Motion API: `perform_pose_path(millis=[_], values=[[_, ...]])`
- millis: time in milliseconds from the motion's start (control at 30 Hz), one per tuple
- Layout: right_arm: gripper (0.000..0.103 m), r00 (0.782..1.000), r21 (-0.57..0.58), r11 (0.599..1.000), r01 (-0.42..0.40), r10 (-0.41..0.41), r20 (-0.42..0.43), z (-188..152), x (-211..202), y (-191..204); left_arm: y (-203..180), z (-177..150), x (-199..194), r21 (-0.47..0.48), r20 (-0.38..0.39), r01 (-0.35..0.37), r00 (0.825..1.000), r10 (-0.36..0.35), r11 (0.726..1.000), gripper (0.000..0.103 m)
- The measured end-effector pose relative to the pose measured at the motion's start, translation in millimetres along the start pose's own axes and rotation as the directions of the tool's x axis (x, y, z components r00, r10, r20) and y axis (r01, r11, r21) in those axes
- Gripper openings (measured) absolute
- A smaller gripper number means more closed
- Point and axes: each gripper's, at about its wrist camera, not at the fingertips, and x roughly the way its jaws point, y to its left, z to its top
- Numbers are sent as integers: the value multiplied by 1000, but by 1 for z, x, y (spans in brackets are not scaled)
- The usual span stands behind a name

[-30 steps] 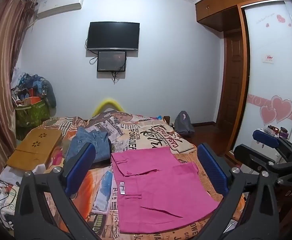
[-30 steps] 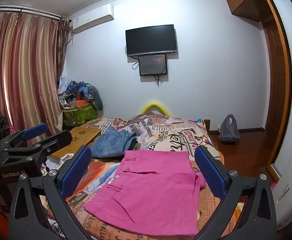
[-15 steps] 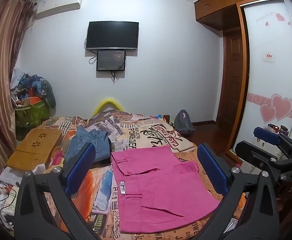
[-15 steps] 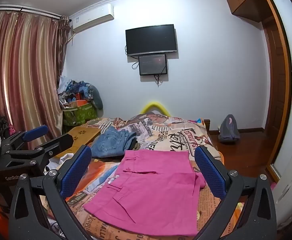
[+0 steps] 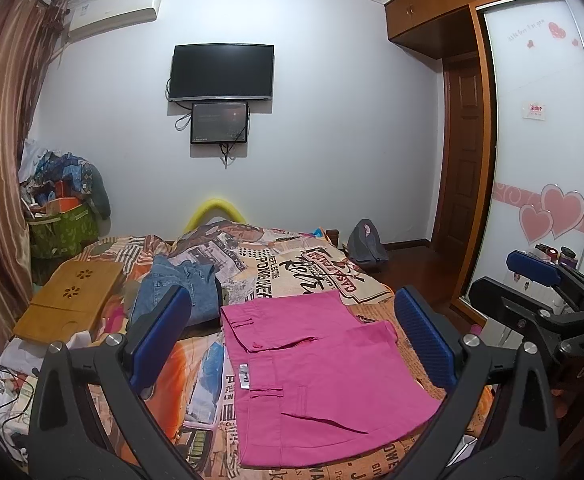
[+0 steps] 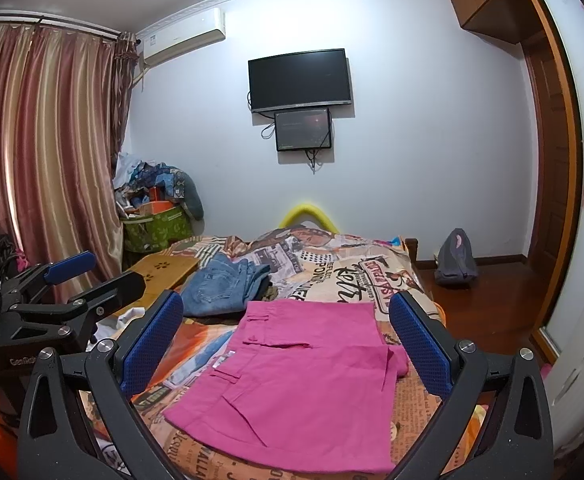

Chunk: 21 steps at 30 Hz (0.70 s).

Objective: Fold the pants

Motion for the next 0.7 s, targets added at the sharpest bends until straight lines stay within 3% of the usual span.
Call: perform_pose_path(millis=[700], values=[[103, 1000, -8, 1000, 26, -26, 2, 1, -3, -1, -12, 1, -7, 41, 21, 0, 1000, -1, 999, 103]])
